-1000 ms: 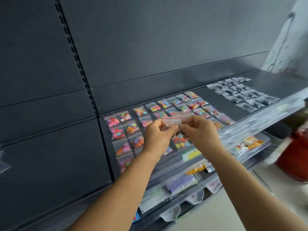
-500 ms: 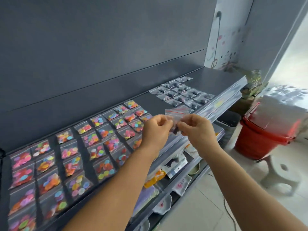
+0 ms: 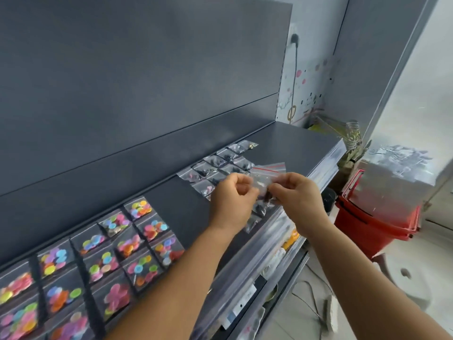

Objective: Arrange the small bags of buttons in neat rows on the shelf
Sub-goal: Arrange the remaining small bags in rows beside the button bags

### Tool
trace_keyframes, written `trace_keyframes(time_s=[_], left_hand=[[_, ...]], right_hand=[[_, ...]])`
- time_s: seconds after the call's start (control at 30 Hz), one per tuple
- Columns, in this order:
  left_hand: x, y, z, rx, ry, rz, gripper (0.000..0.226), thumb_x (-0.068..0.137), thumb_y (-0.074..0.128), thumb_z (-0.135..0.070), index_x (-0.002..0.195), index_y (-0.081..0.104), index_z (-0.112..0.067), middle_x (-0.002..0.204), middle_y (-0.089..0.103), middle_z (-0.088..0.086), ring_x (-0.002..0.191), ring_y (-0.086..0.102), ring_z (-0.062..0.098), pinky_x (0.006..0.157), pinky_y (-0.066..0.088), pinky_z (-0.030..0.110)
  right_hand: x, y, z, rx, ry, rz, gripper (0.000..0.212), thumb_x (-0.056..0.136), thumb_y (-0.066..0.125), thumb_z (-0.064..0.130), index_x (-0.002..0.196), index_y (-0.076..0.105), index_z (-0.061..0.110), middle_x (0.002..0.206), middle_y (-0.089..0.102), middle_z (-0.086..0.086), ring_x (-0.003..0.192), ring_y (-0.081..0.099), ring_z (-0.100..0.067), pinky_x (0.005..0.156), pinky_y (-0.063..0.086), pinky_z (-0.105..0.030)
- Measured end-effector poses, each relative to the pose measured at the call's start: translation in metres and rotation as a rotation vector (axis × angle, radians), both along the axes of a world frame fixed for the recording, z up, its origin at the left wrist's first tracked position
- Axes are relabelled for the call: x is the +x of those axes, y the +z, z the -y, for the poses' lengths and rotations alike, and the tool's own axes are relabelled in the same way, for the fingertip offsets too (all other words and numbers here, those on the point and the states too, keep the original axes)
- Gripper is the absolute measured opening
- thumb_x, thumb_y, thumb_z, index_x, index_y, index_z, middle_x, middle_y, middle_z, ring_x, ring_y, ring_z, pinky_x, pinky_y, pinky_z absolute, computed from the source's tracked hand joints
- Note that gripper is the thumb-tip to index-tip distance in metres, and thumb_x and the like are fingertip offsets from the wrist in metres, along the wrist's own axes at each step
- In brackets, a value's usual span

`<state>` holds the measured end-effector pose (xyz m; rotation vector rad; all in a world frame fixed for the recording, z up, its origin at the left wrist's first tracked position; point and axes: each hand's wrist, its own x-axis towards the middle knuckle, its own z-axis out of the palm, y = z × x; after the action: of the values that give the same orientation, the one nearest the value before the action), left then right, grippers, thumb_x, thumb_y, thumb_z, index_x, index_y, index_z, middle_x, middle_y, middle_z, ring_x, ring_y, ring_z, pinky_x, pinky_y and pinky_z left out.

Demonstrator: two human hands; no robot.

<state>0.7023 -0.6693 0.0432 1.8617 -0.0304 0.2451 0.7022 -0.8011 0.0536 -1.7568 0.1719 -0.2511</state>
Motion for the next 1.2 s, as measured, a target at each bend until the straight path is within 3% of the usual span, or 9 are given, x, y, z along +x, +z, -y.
trace_keyframes(time_s=[0.1, 0.23, 0.4, 0.5, 0.6, 0.77, 0.93, 1.07, 1.2], left_hand=[[0.023, 0.001, 0.007, 0.019, 0.081, 0.026, 0.028, 0.080, 0.070, -0.013, 0.082, 0.045, -0.026, 0.076, 0.068, 0.000, 0.066, 0.063, 0.015, 0.065, 0.051, 0.030], [0.054, 0.001, 0.015, 0.064, 0.151, 0.089, 0.025, 0.082, 0.067, -0.012, 0.077, 0.046, -0.024, 0.073, 0.066, 0.001, 0.062, 0.059, 0.015, 0.058, 0.045, 0.023], [0.094, -0.009, 0.030, 0.158, 0.107, 0.108, 0.012, 0.085, 0.068, -0.014, 0.092, 0.069, -0.023, 0.085, 0.068, -0.010, 0.078, 0.063, 0.004, 0.072, 0.050, 0.016], [0.122, -0.015, 0.045, 0.221, 0.089, 0.059, 0.028, 0.084, 0.068, -0.009, 0.111, 0.069, -0.018, 0.101, 0.068, -0.008, 0.088, 0.063, 0.005, 0.078, 0.048, 0.012], [0.156, -0.018, 0.069, 0.296, 0.155, 0.042, 0.032, 0.084, 0.067, -0.007, 0.114, 0.069, -0.016, 0.108, 0.069, -0.003, 0.091, 0.063, 0.009, 0.082, 0.050, 0.018], [0.207, -0.024, 0.100, 0.431, 0.348, -0.060, 0.020, 0.088, 0.064, -0.018, 0.105, 0.072, -0.018, 0.101, 0.072, 0.001, 0.092, 0.064, 0.020, 0.081, 0.052, 0.034], [0.231, -0.038, 0.115, 0.554, 0.486, -0.201, 0.021, 0.093, 0.056, -0.024, 0.109, 0.071, -0.022, 0.103, 0.068, 0.003, 0.109, 0.050, 0.022, 0.086, 0.047, 0.035], [0.242, -0.047, 0.121, 0.763, 0.494, -0.297, 0.023, 0.094, 0.053, -0.030, 0.110, 0.070, -0.026, 0.107, 0.064, 0.001, 0.107, 0.041, 0.023, 0.088, 0.038, 0.030], [0.244, -0.044, 0.123, 0.961, 0.472, -0.306, 0.028, 0.093, 0.051, -0.039, 0.113, 0.065, -0.025, 0.118, 0.049, -0.002, 0.112, 0.033, 0.024, 0.100, 0.031, 0.032]], right_hand=[[0.027, -0.002, 0.004, 0.043, 0.005, -0.005, 0.012, 0.080, 0.068, 0.003, 0.078, 0.064, 0.015, 0.073, 0.066, -0.007, 0.064, 0.060, -0.018, 0.065, 0.054, -0.033], [0.071, -0.007, 0.012, 0.008, 0.020, -0.002, 0.013, 0.077, 0.070, 0.008, 0.078, 0.064, 0.019, 0.070, 0.065, -0.004, 0.061, 0.058, -0.019, 0.069, 0.054, -0.041], [0.127, -0.015, 0.025, -0.068, 0.102, -0.013, 0.011, 0.077, 0.068, 0.006, 0.077, 0.065, 0.016, 0.070, 0.066, -0.005, 0.060, 0.060, -0.017, 0.066, 0.054, -0.037], [0.165, -0.022, 0.040, -0.088, 0.163, -0.038, 0.009, 0.077, 0.066, 0.005, 0.078, 0.066, 0.014, 0.068, 0.068, -0.005, 0.061, 0.061, -0.019, 0.067, 0.055, -0.039], [0.210, -0.027, 0.060, -0.108, 0.229, -0.071, 0.010, 0.077, 0.063, 0.004, 0.076, 0.066, 0.013, 0.065, 0.068, -0.003, 0.059, 0.061, -0.018, 0.062, 0.053, -0.033], [0.273, -0.040, 0.083, -0.232, 0.369, -0.094, 0.016, 0.083, 0.054, 0.008, 0.077, 0.068, 0.012, 0.070, 0.070, -0.010, 0.061, 0.057, -0.018, 0.070, 0.053, -0.039], [0.314, -0.055, 0.095, -0.364, 0.430, -0.112, 0.014, 0.085, 0.051, 0.009, 0.085, 0.064, 0.014, 0.062, 0.064, 0.007, 0.065, 0.062, -0.019, 0.072, 0.052, -0.035], [0.327, -0.061, 0.096, -0.480, 0.496, -0.114, 0.019, 0.088, 0.052, 0.014, 0.107, 0.058, 0.013, 0.087, 0.066, 0.000, 0.084, 0.059, -0.022, 0.072, 0.041, -0.027], [0.330, -0.063, 0.099, -0.726, 0.556, -0.029, 0.043, 0.089, 0.054, 0.019, 0.130, 0.045, 0.012, 0.125, 0.049, -0.011, 0.112, 0.048, -0.031, 0.085, 0.041, -0.035]])
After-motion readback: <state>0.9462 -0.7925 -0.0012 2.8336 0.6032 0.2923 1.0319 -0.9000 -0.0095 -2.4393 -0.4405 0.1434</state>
